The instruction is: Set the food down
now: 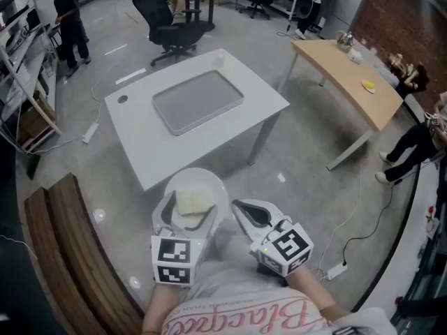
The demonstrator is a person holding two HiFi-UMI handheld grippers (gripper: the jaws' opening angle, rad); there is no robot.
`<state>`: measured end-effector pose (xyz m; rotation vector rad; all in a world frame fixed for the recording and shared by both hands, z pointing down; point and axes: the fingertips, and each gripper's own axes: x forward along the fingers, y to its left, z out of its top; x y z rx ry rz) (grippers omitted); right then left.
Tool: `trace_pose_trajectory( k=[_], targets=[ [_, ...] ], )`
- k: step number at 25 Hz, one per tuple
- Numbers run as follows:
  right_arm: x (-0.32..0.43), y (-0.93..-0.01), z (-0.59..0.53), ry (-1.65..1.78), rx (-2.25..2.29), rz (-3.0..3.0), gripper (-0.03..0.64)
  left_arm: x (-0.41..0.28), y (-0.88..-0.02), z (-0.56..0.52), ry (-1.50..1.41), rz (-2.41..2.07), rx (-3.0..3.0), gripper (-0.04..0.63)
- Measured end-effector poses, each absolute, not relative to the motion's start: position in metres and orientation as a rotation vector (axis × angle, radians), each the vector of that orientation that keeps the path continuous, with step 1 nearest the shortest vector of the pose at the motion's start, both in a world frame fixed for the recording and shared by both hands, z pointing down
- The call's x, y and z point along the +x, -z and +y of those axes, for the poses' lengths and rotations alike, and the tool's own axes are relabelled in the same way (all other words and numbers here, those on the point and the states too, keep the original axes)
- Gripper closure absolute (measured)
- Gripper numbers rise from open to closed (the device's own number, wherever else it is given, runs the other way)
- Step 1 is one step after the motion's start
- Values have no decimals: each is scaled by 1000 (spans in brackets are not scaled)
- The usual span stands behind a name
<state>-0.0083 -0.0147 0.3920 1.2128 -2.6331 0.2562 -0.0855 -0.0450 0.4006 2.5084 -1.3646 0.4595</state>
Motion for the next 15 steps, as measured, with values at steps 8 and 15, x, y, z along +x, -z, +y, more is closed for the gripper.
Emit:
trace_pose_trajectory(
  k=[8,15],
  targets=[
    [13,-401,-78,-312,1231,-2654,615,-68,-407,-109,-494,-1396,2491,199],
    [18,-393,-153,-320,1172,-2686,615,-58,-408,-187,-505,-1452,2440,199]
  ],
)
